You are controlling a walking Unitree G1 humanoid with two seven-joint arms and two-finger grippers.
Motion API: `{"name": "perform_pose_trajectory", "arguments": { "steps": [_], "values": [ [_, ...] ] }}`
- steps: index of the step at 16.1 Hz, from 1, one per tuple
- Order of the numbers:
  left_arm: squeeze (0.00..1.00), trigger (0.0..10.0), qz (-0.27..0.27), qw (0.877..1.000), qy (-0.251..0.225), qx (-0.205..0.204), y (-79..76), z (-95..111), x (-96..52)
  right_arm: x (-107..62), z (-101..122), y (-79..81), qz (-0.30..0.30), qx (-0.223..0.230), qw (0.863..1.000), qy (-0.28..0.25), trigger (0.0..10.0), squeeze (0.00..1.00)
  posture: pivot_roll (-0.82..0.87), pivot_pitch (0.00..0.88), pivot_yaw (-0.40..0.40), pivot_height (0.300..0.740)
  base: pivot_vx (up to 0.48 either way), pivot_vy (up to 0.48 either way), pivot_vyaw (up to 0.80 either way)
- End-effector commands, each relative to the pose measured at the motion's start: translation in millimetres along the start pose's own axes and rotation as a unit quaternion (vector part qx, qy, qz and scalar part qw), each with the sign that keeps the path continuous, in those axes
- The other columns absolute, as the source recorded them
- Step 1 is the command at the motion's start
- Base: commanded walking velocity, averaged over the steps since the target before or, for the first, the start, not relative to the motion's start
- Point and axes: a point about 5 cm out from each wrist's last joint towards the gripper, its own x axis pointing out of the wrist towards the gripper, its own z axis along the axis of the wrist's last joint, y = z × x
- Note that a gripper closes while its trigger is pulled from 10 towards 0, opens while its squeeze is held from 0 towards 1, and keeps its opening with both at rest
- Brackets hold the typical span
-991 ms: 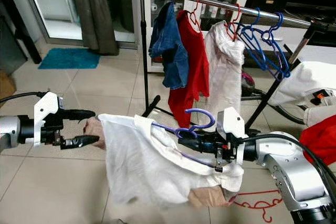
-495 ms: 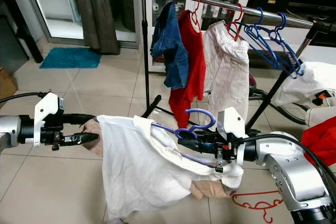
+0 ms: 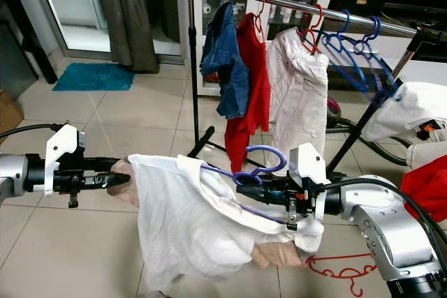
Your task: Hang hanger
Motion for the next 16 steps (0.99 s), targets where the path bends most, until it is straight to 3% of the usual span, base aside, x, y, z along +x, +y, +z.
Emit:
{"name": "perform_pose_trajectory", "arguments": {
  "steps": [1, 6, 16],
  "values": [
    [0.0, 0.0, 0.002, 1.0, -0.005, 0.01, 3.3, 6, -0.3, -6.6, 8, -2.1, -0.007, -0.018, 1.0, -0.01, 10.0, 0.0, 0.05, 0.0, 0.022, 0.74, 0.0, 0.0, 0.0],
    [0.0, 0.0, 0.054, 0.998, -0.018, 0.018, 18.5, 11, -15.0, -8.3, 1, 0.6, -0.01, -0.008, 1.0, 0.003, 10.0, 0.0, 0.05, 0.0, 0.024, 0.74, 0.0, 0.0, 0.0],
    [0.0, 0.0, 0.124, 0.992, 0.001, 0.011, 27.6, -1, -39.9, -12.8, -4, -0.1, -0.015, -0.006, 1.0, 0.012, 10.0, 0.0, 0.05, 0.0, 0.014, 0.74, 0.0, 0.0, 0.0]
  ]
}}
